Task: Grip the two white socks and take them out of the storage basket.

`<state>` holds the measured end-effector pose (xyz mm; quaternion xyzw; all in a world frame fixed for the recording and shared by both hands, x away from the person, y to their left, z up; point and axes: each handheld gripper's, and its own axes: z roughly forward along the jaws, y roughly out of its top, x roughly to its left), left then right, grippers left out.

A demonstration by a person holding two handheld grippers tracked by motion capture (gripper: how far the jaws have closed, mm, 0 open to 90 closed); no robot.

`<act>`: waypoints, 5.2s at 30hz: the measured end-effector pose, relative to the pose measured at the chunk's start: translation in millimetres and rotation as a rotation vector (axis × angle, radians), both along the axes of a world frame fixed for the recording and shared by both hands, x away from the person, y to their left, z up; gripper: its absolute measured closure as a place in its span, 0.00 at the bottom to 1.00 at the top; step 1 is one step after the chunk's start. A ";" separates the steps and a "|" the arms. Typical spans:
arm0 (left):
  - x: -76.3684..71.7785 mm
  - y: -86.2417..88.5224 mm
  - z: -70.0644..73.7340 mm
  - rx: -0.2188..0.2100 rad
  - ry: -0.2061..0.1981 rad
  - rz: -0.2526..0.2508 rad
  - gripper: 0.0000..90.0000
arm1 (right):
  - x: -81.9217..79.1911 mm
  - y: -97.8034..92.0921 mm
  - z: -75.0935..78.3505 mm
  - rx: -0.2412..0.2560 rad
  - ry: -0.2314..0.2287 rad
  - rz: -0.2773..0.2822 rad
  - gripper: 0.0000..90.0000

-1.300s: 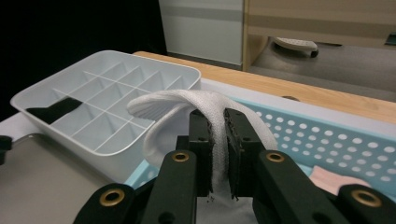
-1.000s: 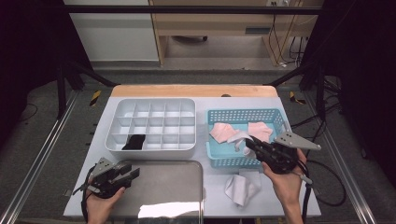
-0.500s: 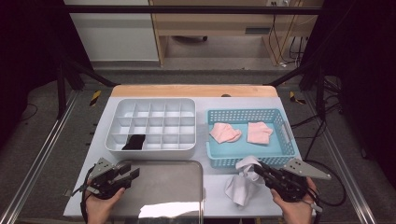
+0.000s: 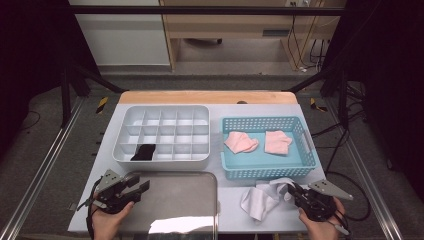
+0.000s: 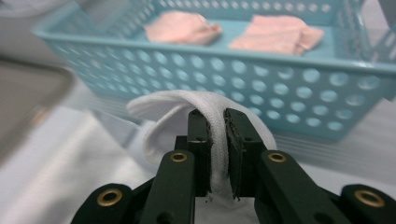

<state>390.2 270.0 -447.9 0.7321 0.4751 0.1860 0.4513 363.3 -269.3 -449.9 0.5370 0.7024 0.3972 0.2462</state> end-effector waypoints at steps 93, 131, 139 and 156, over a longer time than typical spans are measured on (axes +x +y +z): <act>-3.5 -1.3 3.3 -0.006 -0.001 0.013 0.54 | 15.5 123.4 -26.6 -0.162 0.147 0.243 0.95; -9.9 -32.7 19.3 0.005 -0.006 -0.057 0.51 | 25.8 134.5 29.2 0.069 -0.022 0.369 0.75; -10.7 -90.6 27.9 0.079 -0.015 -0.179 0.55 | 27.1 85.1 3.0 0.005 0.021 0.236 0.75; 2.4 -166.4 -13.7 0.226 0.113 -0.264 0.61 | 25.8 72.2 -25.3 -0.060 0.097 0.266 0.65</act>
